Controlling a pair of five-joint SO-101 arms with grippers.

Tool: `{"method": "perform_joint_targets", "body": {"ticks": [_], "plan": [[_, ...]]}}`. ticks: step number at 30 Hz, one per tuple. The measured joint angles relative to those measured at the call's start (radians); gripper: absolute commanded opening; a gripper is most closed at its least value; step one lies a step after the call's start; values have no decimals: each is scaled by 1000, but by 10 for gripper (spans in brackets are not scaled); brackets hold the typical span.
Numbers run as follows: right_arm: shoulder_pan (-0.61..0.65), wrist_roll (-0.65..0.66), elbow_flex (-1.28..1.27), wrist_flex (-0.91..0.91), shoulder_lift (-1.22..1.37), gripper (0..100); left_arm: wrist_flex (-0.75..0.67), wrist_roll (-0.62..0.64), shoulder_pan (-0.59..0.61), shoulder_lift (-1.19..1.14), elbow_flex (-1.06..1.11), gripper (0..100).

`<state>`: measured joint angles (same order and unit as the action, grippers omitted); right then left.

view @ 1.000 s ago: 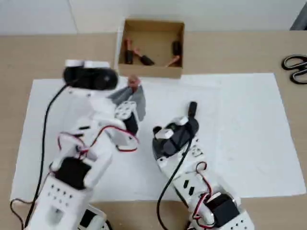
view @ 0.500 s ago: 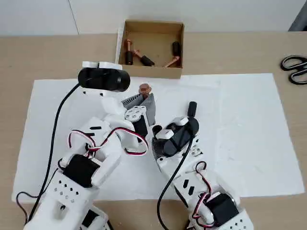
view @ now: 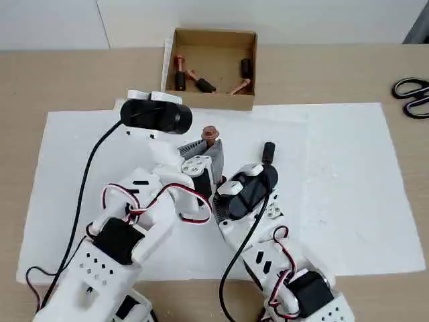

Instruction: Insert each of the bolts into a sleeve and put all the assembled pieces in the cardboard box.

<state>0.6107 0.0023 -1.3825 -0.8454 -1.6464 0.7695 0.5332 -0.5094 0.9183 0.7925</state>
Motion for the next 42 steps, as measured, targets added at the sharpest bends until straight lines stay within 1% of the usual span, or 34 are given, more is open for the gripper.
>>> {"method": "perform_joint_targets", "body": {"ticks": [8,27,31,36,38,42], "plan": [[0,0,-2,0,0,4,0,0,-6,2,41,6],[2,0,-6,0,2,4,190,0,-34,3,43,6],[2,0,-6,0,2,4,198,0,-38,6,64,6],[3,0,-9,-2,3,4,196,0,-78,12,91,10],[3,0,-11,-2,5,4,196,-5,-83,12,91,48],[0,0,-11,-2,5,4,195,-46,-83,12,95,174]]}}
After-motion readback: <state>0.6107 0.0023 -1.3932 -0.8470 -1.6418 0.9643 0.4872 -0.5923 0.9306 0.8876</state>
